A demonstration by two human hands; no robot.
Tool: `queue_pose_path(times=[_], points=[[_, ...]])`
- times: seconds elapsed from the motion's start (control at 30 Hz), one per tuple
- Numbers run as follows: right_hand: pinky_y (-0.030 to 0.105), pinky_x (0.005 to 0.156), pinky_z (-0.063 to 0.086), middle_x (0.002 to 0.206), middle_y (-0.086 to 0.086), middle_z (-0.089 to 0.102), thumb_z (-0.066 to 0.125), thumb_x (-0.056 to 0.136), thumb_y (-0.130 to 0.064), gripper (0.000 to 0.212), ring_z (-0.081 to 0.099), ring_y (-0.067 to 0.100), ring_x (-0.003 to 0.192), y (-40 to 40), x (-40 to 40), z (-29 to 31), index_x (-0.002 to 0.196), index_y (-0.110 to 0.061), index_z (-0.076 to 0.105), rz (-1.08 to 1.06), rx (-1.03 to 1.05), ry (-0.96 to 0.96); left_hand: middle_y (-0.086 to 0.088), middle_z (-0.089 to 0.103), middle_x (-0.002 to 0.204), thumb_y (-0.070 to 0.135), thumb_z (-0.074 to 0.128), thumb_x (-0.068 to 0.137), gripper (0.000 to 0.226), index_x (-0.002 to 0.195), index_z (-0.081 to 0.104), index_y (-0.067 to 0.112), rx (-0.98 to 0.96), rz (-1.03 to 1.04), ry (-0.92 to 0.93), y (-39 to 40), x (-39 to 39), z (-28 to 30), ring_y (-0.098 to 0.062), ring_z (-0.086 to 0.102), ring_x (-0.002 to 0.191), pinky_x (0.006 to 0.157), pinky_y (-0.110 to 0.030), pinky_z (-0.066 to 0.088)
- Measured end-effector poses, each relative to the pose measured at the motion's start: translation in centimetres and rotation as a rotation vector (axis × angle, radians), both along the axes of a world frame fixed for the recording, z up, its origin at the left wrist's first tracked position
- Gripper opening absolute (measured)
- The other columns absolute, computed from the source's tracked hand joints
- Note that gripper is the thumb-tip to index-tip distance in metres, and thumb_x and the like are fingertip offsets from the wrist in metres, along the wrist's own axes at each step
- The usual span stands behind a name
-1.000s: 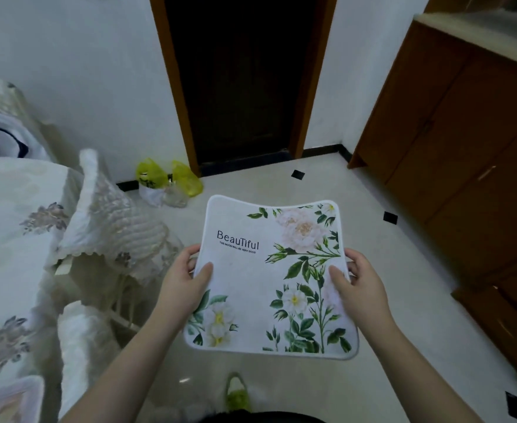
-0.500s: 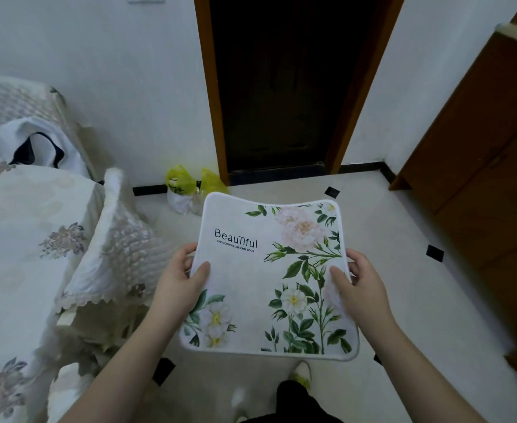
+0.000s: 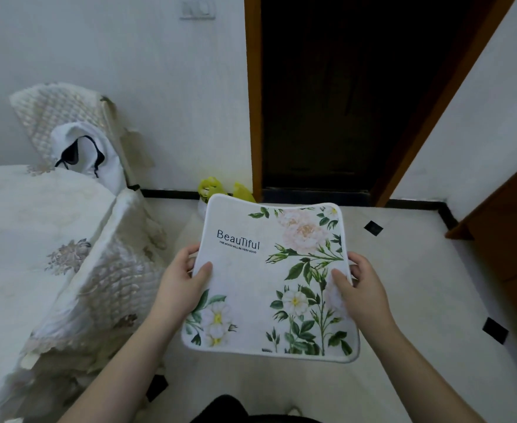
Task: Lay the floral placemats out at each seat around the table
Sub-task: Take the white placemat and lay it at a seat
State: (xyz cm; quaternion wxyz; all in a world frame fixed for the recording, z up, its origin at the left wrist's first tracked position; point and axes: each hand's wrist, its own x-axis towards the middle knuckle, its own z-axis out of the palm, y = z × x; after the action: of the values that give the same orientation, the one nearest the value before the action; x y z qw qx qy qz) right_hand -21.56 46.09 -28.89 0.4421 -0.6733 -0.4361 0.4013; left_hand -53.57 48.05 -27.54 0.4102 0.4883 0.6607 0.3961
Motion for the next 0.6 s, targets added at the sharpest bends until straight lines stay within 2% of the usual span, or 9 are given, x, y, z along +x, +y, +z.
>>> queue_pose_path(times=[0.13, 0.2, 0.3, 0.43, 0.5, 0.6], points=[[0.014, 0.055, 0.053, 0.101, -0.021, 0.068, 0.064, 0.093, -0.018, 0.031, 0.069, -0.005, 0.081, 4.5, -1.1, 0.0, 0.115, -0.038, 0.052, 0.07, -0.009, 0.015, 0.025, 0.074, 0.094, 0.023, 0.064, 0.091, 0.035, 0.101, 0.055, 0.055, 0.001, 0.063, 0.037, 2.0, -1.2, 0.0, -0.007, 0.074, 0.077, 0.062, -0.032, 0.058], [0.015, 0.056, 0.054, 0.101, -0.022, 0.067, 0.064, 0.093, -0.019, 0.032, 0.069, -0.005, 0.08, 6.9, -2.2, 0.0, 0.115, -0.038, 0.052, 0.105, -0.015, 0.0, 0.027, 0.073, 0.093, 0.022, 0.064, 0.092, 0.034, 0.101, 0.055, 0.054, 0.0, 0.094, 0.039, 3.5, -2.2, -0.2, -0.006, 0.074, 0.076, 0.059, -0.026, 0.056], [0.018, 0.06, 0.056, 0.101, -0.021, 0.067, 0.064, 0.093, -0.019, 0.032, 0.069, -0.003, 0.081, 10.6, -4.2, 0.0, 0.111, -0.042, 0.051, 0.149, -0.012, -0.017, 0.023, 0.074, 0.094, 0.018, 0.064, 0.092, 0.033, 0.106, 0.057, 0.047, 0.014, 0.136, 0.028, 6.0, -4.1, -0.7, -0.005, 0.073, 0.079, 0.063, -0.027, 0.055], [0.033, 0.071, 0.061, 0.104, -0.015, 0.068, 0.063, 0.093, -0.018, 0.03, 0.071, 0.005, 0.083, 16.0, -7.5, 0.1, 0.115, -0.035, 0.051, 0.184, -0.016, -0.042, 0.025, 0.074, 0.093, 0.017, 0.066, 0.091, 0.037, 0.101, 0.058, 0.051, 0.027, 0.19, 0.019, 10.4, -7.3, -1.3, -0.002, 0.072, 0.081, 0.069, -0.03, 0.054], [0.034, 0.071, 0.061, 0.104, -0.015, 0.068, 0.063, 0.093, -0.017, 0.03, 0.071, 0.005, 0.083, 18.9, -9.4, 0.5, 0.116, -0.033, 0.051, 0.212, -0.015, -0.052, 0.022, 0.075, 0.094, 0.02, 0.066, 0.09, 0.036, 0.1, 0.058, 0.054, 0.022, 0.209, 0.006, 12.4, -9.1, -1.2, -0.003, 0.072, 0.082, 0.071, -0.032, 0.054], [0.031, 0.071, 0.059, 0.104, -0.017, 0.066, 0.063, 0.093, -0.016, 0.031, 0.069, 0.002, 0.085, 22.8, -12.1, 1.3, 0.117, -0.032, 0.05, 0.247, -0.011, -0.08, 0.013, 0.076, 0.097, 0.027, 0.066, 0.085, 0.029, 0.103, 0.06, 0.048, 0.039, 0.243, -0.035, 15.3, -11.4, -1.0, -0.008, 0.073, 0.084, 0.072, -0.032, 0.056]])
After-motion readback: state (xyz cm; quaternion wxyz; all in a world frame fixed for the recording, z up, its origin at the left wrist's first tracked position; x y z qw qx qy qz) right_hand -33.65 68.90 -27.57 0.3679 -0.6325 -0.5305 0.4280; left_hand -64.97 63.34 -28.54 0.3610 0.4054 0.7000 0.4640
